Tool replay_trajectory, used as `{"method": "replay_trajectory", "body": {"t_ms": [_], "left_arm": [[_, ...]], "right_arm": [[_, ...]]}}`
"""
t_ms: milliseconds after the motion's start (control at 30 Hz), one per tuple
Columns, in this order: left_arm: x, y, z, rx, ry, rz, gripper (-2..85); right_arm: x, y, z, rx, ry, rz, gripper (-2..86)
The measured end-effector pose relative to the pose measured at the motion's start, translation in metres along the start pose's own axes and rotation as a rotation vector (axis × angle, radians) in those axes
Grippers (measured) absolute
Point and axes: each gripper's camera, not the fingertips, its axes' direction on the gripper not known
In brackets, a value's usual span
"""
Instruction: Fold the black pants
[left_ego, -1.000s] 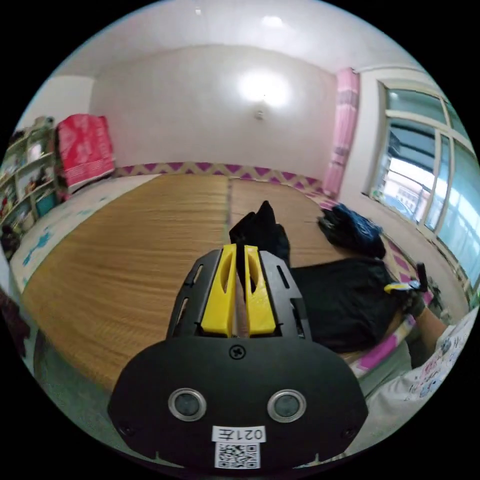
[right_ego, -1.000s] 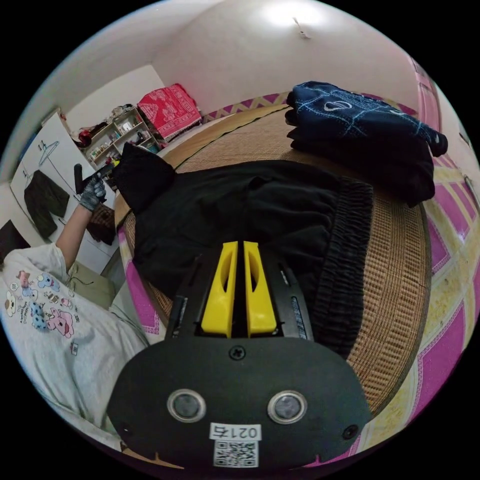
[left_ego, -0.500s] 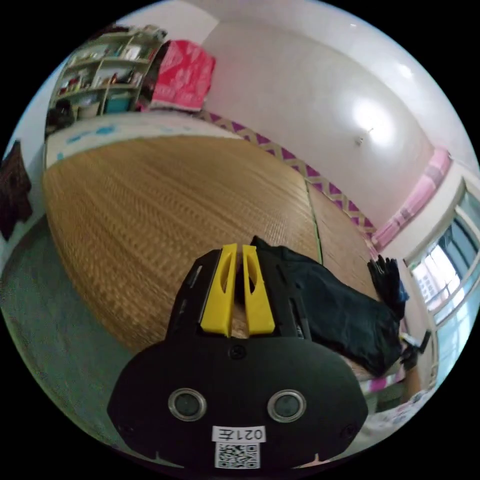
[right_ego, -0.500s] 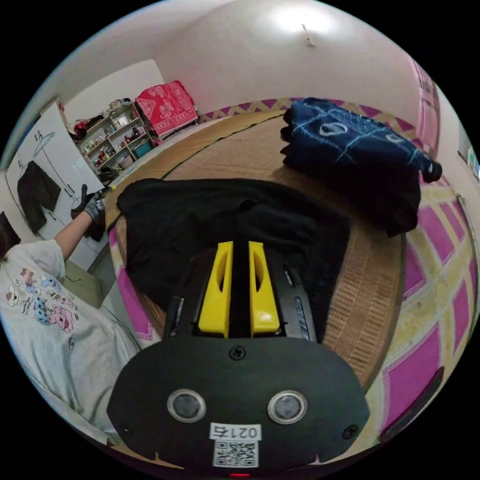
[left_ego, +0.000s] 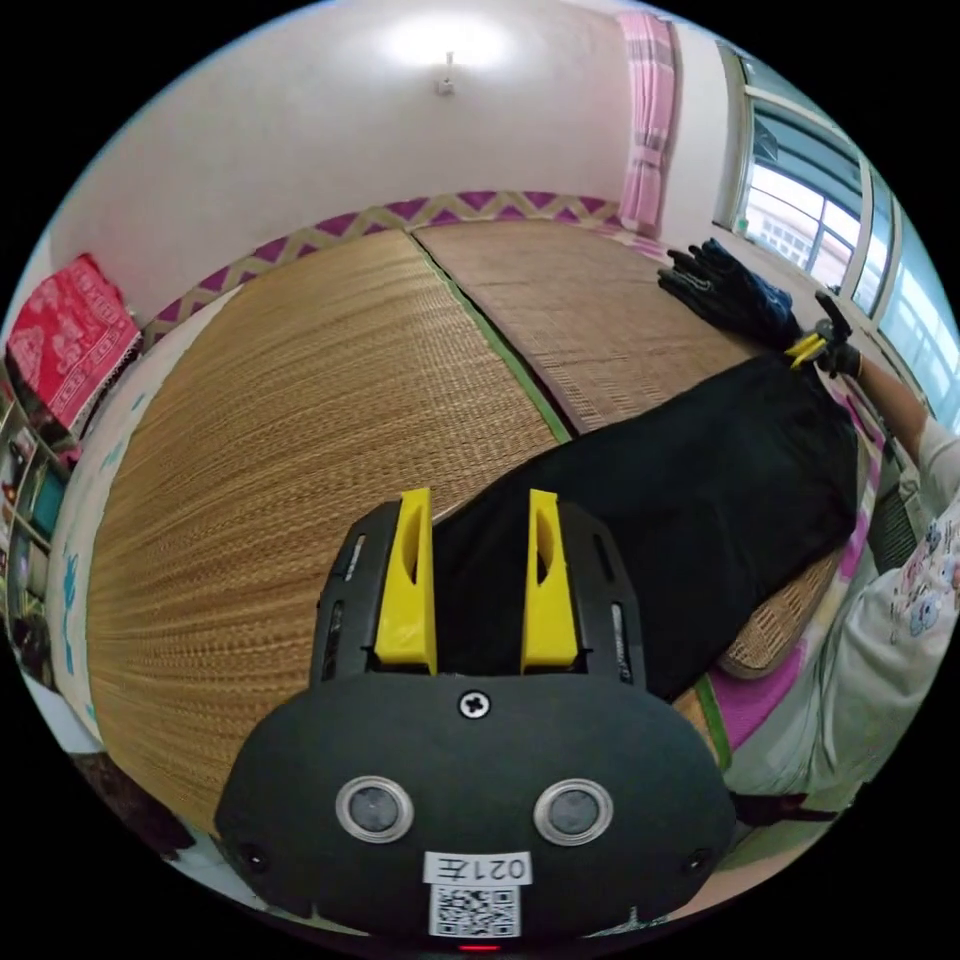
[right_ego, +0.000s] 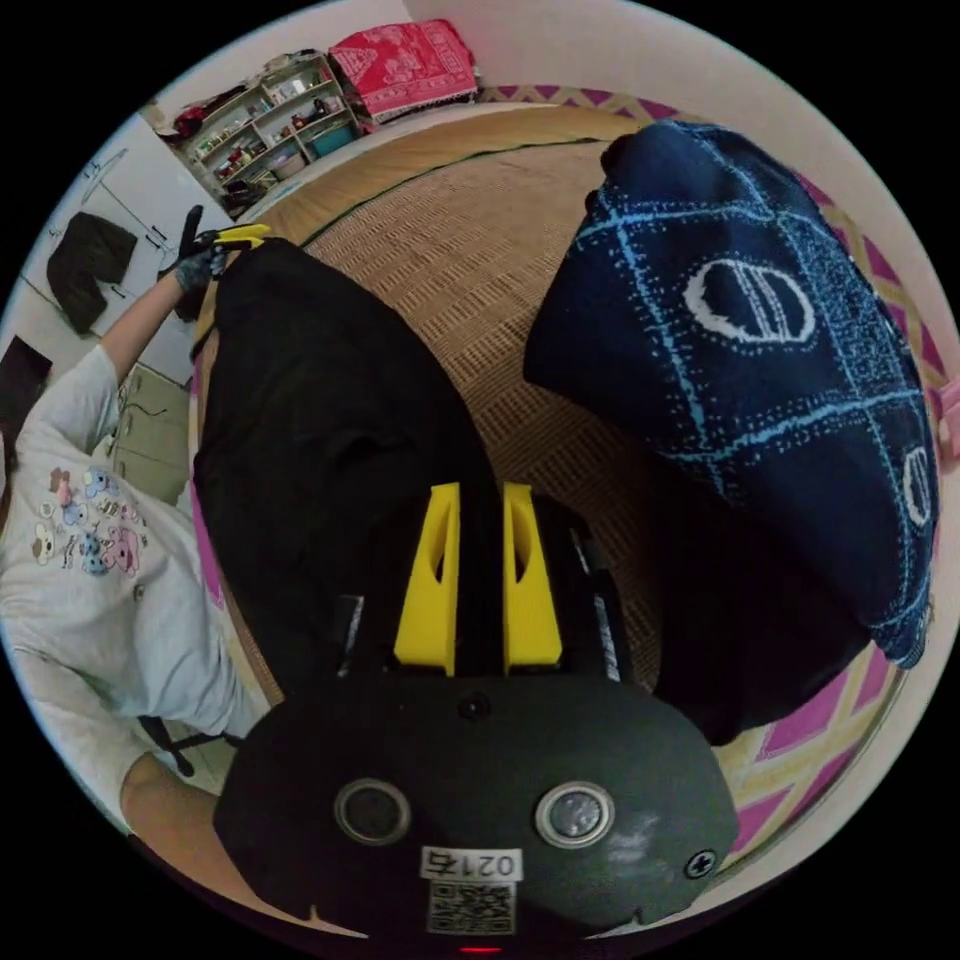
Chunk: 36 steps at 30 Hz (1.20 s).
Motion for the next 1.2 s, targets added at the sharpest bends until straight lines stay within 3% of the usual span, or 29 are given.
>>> {"method": "replay_trajectory", "body": {"t_ms": [133,233,500,733,967,1200], "left_arm": [[-0.012,-0.009,0.008,-0.066,0.051,0.049,10.5],[-0.013,-0.011,0.017,-0.168,0.133,0.114,0.5],[-0.027,0.014,-0.068,0.156,0.129,0.083,-0.9],[-0.009,0.111,-0.192,0.410,0.210,0.119,-1.0],[-0.009,0.244,-0.190,0.401,0.299,-0.137,-1.0],[-0.037,0.280,-0.142,0.381,0.427,-0.403,-0.8]], "right_arm": [[-0.014,0.022,-0.025,0.181,-0.003,-0.023,0.8],[-0.025,0.036,-0.030,0.210,-0.002,-0.025,0.2],[-0.041,0.067,-0.058,0.301,-0.009,-0.008,-0.3],[-0.147,0.183,-0.126,0.525,-0.116,-0.230,-0.4],[-0.196,0.274,-0.069,0.475,-0.243,-0.149,-0.5],[-0.189,0.279,0.005,0.369,-0.331,0.006,0.2]]}}
